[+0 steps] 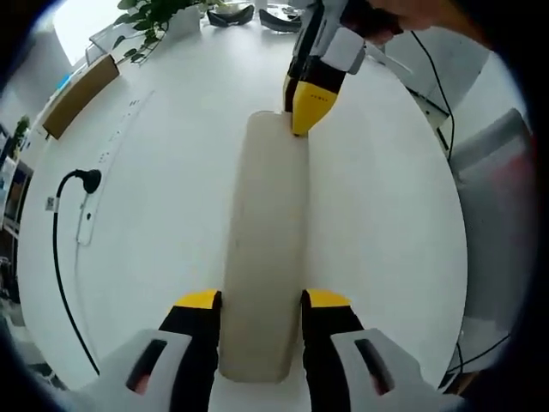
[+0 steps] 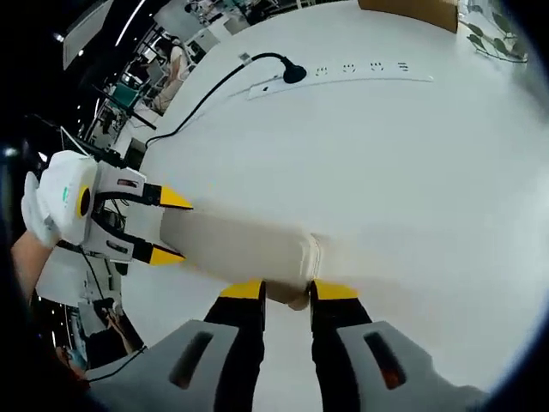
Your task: Arrange the utensils inside the cutlery case until each visible utensil rests in its matching compartment.
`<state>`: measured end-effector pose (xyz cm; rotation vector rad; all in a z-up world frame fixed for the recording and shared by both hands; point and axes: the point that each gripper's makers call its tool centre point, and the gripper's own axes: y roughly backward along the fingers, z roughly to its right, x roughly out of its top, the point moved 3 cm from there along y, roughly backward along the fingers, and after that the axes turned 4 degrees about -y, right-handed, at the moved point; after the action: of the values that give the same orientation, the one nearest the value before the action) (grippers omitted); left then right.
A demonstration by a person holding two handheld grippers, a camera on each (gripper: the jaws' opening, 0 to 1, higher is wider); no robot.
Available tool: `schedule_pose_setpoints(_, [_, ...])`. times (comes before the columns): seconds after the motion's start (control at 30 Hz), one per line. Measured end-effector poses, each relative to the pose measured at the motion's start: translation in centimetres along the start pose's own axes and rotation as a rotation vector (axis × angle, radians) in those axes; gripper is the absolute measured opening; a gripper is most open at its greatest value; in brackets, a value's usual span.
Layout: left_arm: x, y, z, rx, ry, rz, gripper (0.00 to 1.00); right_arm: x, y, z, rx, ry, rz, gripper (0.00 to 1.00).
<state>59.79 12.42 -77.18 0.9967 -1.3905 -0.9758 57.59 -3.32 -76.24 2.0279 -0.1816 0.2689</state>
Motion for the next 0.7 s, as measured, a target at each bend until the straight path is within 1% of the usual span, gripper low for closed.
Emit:
schedule_pose_setpoints(0.1, [-0.2,-0.2,0.1,0.009,-0.021,-0.005,0.39,-0.3,-0.2,-0.1,-0.001,-0.004,-0.013,0.16])
schedule_pose_setpoints(0.2, [-0.3,-0.3,0.0,0.022,-0.026,-0.004,0.40,-0.5,-0.1,-0.1,0.004,-0.007,-0.004,0.16])
schedule_pose_setpoints(0.37, [-0.6,-0.9,0.0,0.051,-0.061,-0.024,0.40,-0.5,-0.1,0.3,0.005,-0.019,0.014,0.15])
schedule_pose_setpoints(0.4, [-0.6,-0.9,0.0,0.053,-0.062,-0.026,0.40,-0.4,-0.1,0.4,0.003,-0.016,0.020,0.15])
schedule_pose_setpoints(0.47, [-0.6,-1.0,-0.1,0.060,-0.054,-0.026,0.40,-0.6,-0.3,0.6,0.003,-0.013,0.011,0.15])
schedule_pose_setpoints(0.53, [-0.6,-1.1,-0.1,0.064,-0.052,-0.026,0.40,-0.7,-0.5,0.4,0.045,-0.031,0.010,0.16])
schedule_pose_setpoints(0.6, [-0.6,-1.2,-0.2,0.066,-0.051,-0.026,0.40,-0.4,-0.5,0.3,0.076,-0.059,0.045,0.18])
schedule_pose_setpoints(0.63, [-0.7,-1.2,-0.2,0.066,-0.053,-0.027,0.40,-0.5,-0.5,0.4,0.091,-0.083,0.044,0.18])
schedule_pose_setpoints(0.7, [-0.7,-1.3,-0.3,0.067,-0.056,-0.027,0.40,-1.1,-0.8,0.9,0.094,-0.101,0.032,0.15])
